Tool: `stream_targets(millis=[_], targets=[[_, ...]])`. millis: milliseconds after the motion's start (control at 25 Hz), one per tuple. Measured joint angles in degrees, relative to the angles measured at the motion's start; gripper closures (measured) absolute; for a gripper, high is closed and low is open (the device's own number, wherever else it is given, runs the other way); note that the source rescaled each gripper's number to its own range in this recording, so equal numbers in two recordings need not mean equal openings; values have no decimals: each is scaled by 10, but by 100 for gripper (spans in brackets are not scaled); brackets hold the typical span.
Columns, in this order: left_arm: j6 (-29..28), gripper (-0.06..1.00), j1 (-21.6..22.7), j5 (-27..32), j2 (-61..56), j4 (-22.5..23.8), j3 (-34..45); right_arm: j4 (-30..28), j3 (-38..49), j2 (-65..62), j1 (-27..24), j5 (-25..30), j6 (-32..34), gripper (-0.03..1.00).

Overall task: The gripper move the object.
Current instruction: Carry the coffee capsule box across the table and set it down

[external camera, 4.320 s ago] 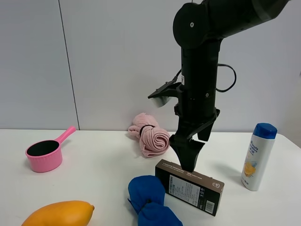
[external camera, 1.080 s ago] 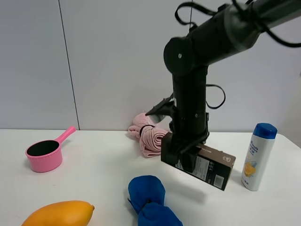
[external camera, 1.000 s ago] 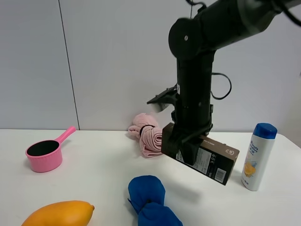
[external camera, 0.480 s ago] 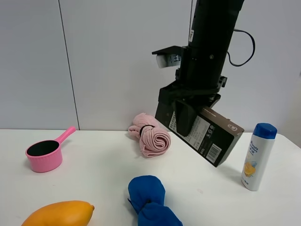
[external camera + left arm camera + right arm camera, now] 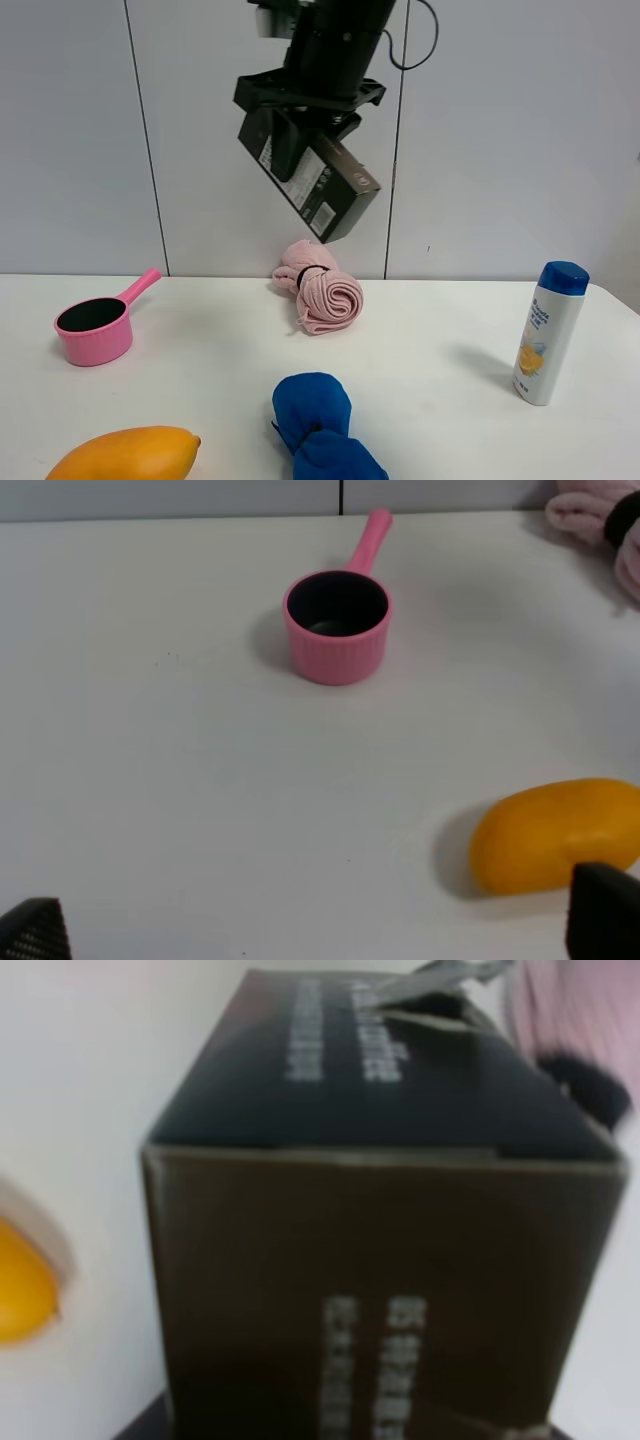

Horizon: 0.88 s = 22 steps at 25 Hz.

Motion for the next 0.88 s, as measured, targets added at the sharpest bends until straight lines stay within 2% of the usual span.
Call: stream_targets(millis=[200,360,560,880], targets=[[0,-6,0,0,0,0,0,1,-97,91,41,0,0,96],[0,-6,0,0,0,0,0,11,-148,174,46,-1,11,96],[0,-6,0,0,0,0,0,24,-157,245,46,0,23,96],[0,-6,0,0,0,0,0,46,-160,286,46,-2,33,96]])
